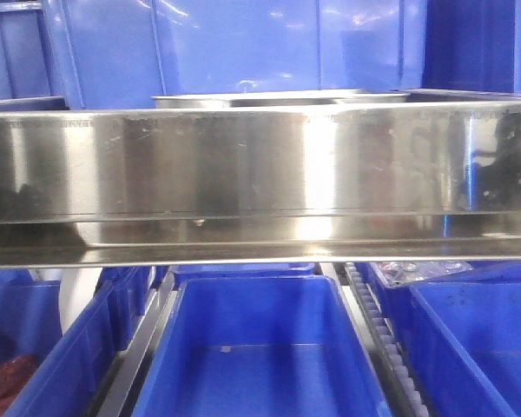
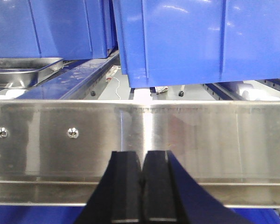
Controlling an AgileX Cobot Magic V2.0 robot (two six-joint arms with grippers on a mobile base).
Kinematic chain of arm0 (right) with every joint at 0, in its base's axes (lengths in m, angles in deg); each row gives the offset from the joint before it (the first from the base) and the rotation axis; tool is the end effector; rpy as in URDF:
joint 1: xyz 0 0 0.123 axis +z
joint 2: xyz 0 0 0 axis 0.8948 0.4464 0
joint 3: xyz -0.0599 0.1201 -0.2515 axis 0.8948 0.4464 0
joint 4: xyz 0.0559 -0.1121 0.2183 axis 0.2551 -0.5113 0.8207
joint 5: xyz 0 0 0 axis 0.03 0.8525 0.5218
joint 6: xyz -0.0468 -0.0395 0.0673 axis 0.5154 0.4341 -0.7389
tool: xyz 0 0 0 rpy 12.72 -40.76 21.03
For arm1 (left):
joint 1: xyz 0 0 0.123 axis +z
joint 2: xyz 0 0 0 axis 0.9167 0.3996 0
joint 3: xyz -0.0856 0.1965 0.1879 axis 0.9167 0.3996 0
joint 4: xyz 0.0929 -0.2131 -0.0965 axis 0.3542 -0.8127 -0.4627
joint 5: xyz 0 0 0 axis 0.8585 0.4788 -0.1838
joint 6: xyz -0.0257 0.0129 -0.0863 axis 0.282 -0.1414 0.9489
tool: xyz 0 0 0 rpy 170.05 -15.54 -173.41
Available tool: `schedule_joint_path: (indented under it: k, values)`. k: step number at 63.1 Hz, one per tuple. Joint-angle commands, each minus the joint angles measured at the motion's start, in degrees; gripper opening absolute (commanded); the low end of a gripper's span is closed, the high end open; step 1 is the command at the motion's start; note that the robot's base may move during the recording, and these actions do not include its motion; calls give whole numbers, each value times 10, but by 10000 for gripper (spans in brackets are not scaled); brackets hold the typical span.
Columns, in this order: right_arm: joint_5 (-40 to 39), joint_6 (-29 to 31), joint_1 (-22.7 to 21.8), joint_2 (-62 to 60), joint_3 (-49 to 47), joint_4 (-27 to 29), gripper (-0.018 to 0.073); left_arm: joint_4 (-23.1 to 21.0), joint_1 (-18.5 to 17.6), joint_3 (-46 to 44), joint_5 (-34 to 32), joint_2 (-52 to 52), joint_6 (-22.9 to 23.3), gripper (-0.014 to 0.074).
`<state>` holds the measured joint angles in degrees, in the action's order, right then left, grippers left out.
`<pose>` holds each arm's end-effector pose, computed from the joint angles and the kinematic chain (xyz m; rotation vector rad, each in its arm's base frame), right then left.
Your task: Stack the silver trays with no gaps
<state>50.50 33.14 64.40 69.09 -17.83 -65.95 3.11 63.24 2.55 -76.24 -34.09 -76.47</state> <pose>0.0568 0.0009 0.1962 0.0327 1.5844 0.0573 0.0565 -0.0033 0.2028 0.0459 1.5146 -0.0447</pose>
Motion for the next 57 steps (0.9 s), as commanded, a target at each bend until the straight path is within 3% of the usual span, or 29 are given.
schedule_joint_path:
  k: [1,29,41,48,52,57]
  values:
    - [-50,3,-3,-11,0,-5,50,-4,0,-2,-50,-22,-1,-48]
    - [-55,3,-3,-11,0,-5,50,-7,0,-2,-52,-22,-1,-48]
    - [-84,3,-3,-11,0,-5,50,-43,0,-2,-60,-20,-1,-48]
    - [-105,-4,-3,-11,-7,15,50,-103,0,-20,-93,-18,5,-48]
    - [-88,-4,-3,-11,-32,27,50,-82,0,-54,-69,-18,5,-48]
    - [-40,-4,-3,-9,-83,25,50,-15,0,-129,27,-14,5,-48]
